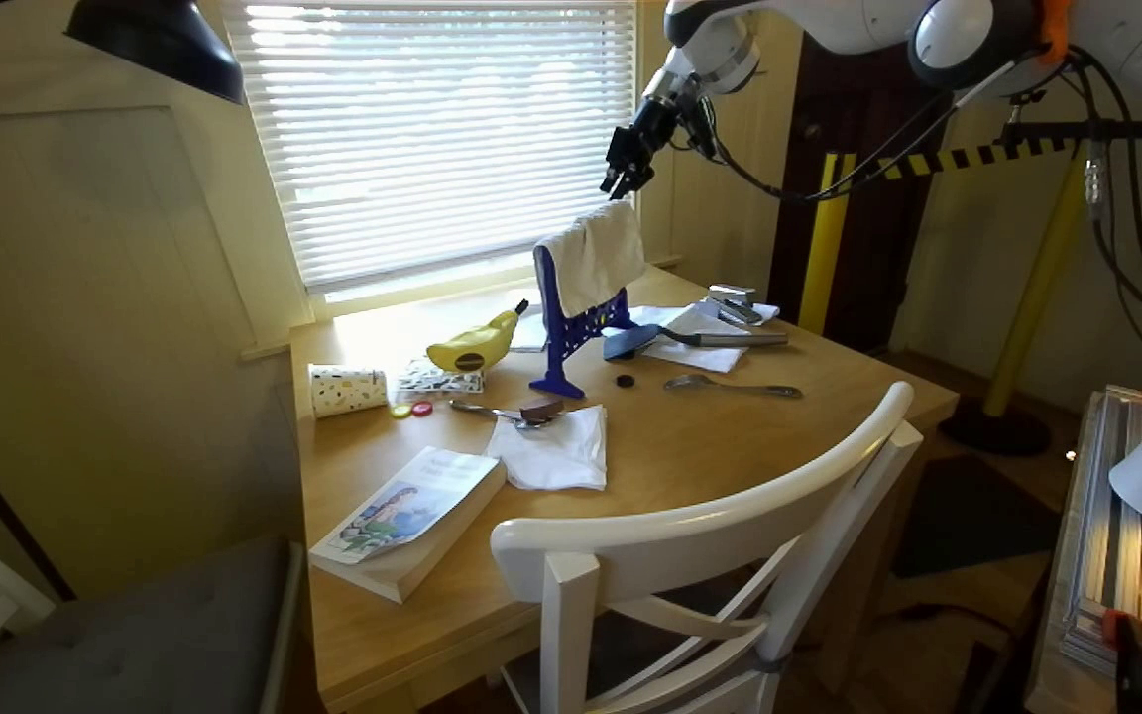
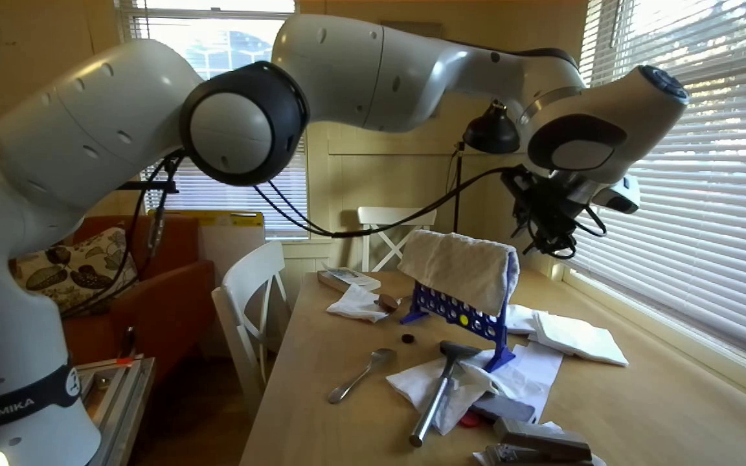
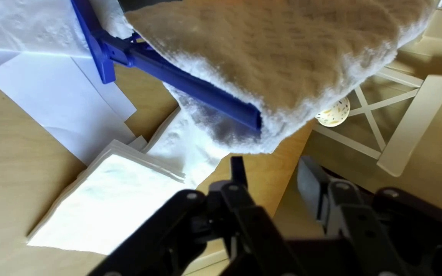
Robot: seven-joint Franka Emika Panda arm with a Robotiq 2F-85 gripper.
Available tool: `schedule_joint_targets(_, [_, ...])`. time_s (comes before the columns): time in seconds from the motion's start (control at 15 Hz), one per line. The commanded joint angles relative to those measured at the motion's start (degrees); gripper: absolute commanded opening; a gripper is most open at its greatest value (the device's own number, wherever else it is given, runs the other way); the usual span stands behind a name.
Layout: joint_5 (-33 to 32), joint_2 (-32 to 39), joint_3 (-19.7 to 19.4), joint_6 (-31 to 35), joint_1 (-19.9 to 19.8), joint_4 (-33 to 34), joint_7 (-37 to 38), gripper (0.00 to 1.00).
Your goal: Remove the white cloth from the blue object, put it on the table and fold it
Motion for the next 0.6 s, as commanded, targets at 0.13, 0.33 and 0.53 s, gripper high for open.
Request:
schedule_joint_targets(0.13, [0.3, 1.6, 0.2, 1.2, 0.5, 1.7, 0.9, 0.59])
schedule_joint_targets(0.33, [0.2, 1.6, 0.2, 1.1, 0.6, 1.5, 0.7, 0.46])
schedule_joint_targets(0.53, [0.0, 1.5, 0.1, 1.1, 0.9, 1.4, 0.5, 0.16])
